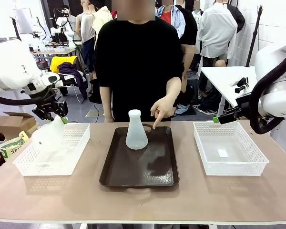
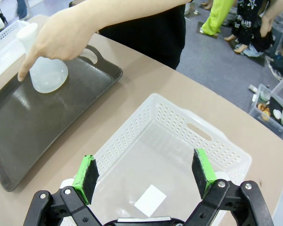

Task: Prepare the laboratory tools.
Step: Place the picked Big flask upright in the Handle tray as directed by the person.

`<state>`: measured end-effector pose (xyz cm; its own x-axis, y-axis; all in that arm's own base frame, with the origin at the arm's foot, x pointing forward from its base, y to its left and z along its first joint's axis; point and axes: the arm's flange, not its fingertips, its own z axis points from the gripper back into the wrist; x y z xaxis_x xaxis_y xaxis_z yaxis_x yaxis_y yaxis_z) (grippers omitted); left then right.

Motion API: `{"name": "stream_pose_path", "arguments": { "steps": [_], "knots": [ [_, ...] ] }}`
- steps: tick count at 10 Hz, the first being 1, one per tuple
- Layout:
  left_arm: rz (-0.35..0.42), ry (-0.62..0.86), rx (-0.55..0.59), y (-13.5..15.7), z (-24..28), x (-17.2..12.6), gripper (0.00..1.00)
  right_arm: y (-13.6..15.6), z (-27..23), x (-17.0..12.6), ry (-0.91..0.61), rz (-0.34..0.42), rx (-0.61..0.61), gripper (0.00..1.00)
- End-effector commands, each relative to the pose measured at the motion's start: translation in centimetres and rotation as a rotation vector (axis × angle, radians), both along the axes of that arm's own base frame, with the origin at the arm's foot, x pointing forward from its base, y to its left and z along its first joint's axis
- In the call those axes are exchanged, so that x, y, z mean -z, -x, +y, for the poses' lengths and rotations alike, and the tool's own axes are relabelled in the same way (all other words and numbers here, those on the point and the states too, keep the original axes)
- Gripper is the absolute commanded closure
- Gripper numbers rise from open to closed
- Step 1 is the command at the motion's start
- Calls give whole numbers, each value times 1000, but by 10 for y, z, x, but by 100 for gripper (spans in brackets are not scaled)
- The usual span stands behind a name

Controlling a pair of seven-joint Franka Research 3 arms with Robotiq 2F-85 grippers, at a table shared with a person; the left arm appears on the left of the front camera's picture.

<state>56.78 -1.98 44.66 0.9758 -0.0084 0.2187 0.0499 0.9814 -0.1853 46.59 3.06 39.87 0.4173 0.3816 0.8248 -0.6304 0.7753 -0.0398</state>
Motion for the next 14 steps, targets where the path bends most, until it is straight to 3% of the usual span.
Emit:
{"name": "stream_pose_path", "arguments": {
  "steps": [1, 7, 8, 12, 14],
  "knots": [
    [-82, 73, 55, 19, 8, -5, 100, 1, -1, 0, 0, 1, 2, 0],
    [-70, 68, 41, 16, 2, -14, 100, 1, -1, 0, 0, 1, 2, 0],
    [-86, 105, 117, 15, -3, -14, 100, 1, -1, 0, 0, 1, 2, 0],
    [-390, 274, 485, 55, -33, -51, 100, 1, -1, 0, 0, 1, 2, 0],
    [-538, 406, 681, 67, -50, -55, 100, 1, -1, 0, 0, 1, 2, 0]
  ]
}}
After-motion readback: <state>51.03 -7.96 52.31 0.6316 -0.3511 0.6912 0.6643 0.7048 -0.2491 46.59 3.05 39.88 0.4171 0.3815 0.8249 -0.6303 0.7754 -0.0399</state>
